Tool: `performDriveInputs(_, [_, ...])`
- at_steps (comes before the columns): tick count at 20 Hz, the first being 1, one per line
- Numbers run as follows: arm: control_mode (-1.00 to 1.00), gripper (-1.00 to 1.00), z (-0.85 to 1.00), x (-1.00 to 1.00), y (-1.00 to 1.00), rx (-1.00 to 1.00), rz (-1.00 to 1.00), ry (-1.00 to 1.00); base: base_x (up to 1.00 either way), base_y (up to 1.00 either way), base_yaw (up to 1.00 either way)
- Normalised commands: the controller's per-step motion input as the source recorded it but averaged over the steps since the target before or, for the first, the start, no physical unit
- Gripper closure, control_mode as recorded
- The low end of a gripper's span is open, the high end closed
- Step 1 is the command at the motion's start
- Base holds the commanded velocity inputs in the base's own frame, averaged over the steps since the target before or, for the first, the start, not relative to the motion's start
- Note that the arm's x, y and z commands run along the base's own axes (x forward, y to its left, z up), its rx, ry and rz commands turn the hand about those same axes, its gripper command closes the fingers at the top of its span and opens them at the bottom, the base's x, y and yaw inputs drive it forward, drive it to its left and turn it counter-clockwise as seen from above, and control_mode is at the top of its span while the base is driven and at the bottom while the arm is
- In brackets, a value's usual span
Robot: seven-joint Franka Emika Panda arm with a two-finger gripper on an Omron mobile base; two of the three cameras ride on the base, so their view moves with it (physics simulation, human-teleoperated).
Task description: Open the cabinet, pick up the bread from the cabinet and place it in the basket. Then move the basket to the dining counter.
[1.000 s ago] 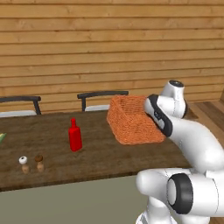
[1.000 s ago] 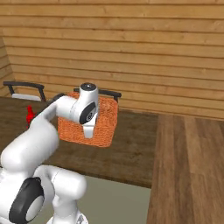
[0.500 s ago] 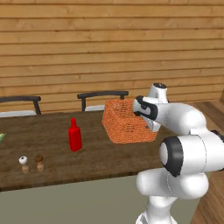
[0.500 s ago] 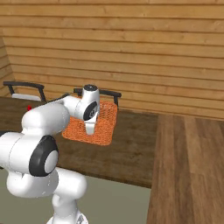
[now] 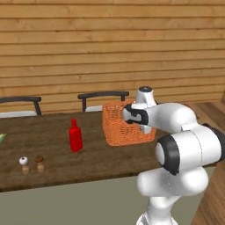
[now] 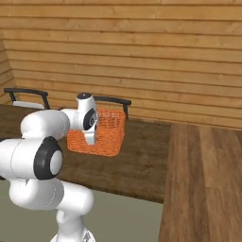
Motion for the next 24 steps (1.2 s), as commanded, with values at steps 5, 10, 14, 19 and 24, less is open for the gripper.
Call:
performDriveInputs(5, [-1.0, -1.0, -0.62, -0.14, 0.0, -0.08, -0.05, 0.0, 0.0, 0.0, 0.0])
performDriveInputs(10, [-1.0, -1.0, 0.08, -0.06, -0.01, 0.0, 0.0, 0.0, 0.0, 0.0, 0.0])
performDriveInputs(14, [-1.0, -1.0, 0.5, -0.25, 0.0, 0.02, 0.0, 0.0, 0.0, 0.0, 0.0])
performDriveInputs(19, [-1.0, -1.0, 0.7, -0.38, 0.0, 0.01, 0.0, 0.0, 0.0, 0.0, 0.0])
performDriveInputs(24, [-1.0, -1.0, 0.64, -0.65, 0.0, 0.0, 0.0, -0.04, 0.0, 0.0, 0.0])
